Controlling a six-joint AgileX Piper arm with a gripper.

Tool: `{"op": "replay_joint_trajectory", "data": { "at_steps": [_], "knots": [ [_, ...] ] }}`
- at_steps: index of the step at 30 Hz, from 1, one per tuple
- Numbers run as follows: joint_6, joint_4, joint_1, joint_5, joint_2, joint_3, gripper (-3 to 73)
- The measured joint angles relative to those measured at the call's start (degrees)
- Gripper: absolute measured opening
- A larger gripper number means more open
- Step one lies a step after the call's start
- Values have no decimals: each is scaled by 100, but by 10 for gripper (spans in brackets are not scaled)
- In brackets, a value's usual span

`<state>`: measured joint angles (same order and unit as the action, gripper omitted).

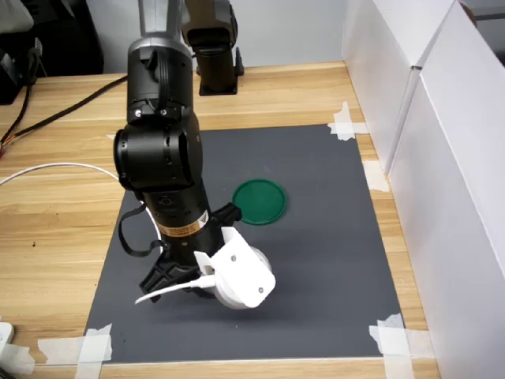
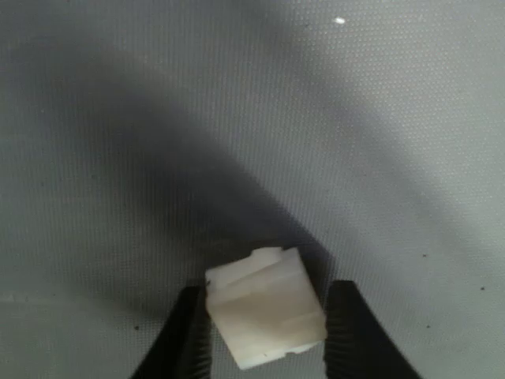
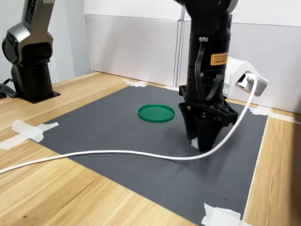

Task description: Grasp a white terminal and put it in the green lid.

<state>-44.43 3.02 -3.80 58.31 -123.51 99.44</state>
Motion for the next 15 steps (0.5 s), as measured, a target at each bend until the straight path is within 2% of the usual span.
{"op": "replay_joint_trajectory", "data": {
  "at_steps": [2,9,15],
  "knots": [
    [5,0,0,5,0,0,268],
    [18,-77,0,181,272,0,268],
    [-21,-376,0,579,929,0,268]
  ]
}}
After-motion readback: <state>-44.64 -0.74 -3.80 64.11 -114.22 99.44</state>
